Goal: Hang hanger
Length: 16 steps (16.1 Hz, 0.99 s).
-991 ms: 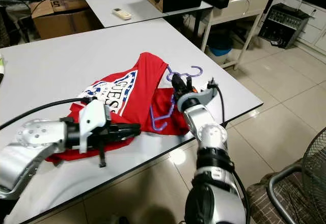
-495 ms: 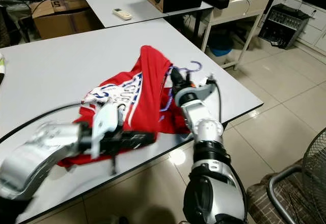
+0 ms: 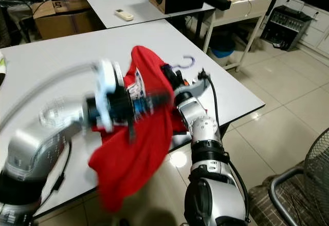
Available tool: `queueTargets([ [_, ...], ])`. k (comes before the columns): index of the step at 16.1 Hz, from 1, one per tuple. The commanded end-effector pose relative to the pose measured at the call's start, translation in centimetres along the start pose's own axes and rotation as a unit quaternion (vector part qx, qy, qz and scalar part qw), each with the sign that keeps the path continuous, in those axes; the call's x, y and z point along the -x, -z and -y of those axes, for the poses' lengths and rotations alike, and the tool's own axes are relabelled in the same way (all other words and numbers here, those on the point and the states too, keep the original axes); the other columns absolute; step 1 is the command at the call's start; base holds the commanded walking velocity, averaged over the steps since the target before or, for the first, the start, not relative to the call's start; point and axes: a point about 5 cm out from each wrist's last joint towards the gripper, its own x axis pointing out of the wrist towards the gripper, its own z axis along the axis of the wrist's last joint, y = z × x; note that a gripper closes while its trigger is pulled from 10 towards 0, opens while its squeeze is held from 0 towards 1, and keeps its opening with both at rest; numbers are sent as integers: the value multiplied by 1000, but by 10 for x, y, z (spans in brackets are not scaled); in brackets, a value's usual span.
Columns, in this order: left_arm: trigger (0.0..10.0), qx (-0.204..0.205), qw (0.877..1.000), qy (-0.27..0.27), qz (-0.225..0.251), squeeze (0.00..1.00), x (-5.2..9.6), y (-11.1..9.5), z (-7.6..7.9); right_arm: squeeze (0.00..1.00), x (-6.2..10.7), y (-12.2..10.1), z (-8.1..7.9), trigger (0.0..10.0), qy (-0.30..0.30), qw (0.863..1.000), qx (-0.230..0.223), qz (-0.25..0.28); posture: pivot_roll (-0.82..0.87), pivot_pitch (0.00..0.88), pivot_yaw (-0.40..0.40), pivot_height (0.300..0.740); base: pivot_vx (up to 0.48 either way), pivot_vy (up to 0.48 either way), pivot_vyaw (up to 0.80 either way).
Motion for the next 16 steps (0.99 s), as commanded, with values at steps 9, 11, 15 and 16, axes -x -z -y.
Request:
queueTargets([
  [9,10000,-25,995,-48,-87,0,29,10,-26,0,38,-2,2,10000,-36,998,28,-36,-8,0,-20,740,0,0,0],
  [11,10000,-18,991,-67,-112,1000,31,18,-27,0,38,-4,2,10000,-34,998,32,-31,-1,0,-28,740,0,0,0],
  [15,10000,6,987,-72,-141,1000,50,29,-23,0,41,-10,8,10000,-3,999,38,-18,0,0,-28,740,0,0,0],
  [16,10000,26,986,-68,-153,1000,58,35,-15,0,45,-14,10,10000,0,999,35,-14,0,0,-23,740,0,0,0],
])
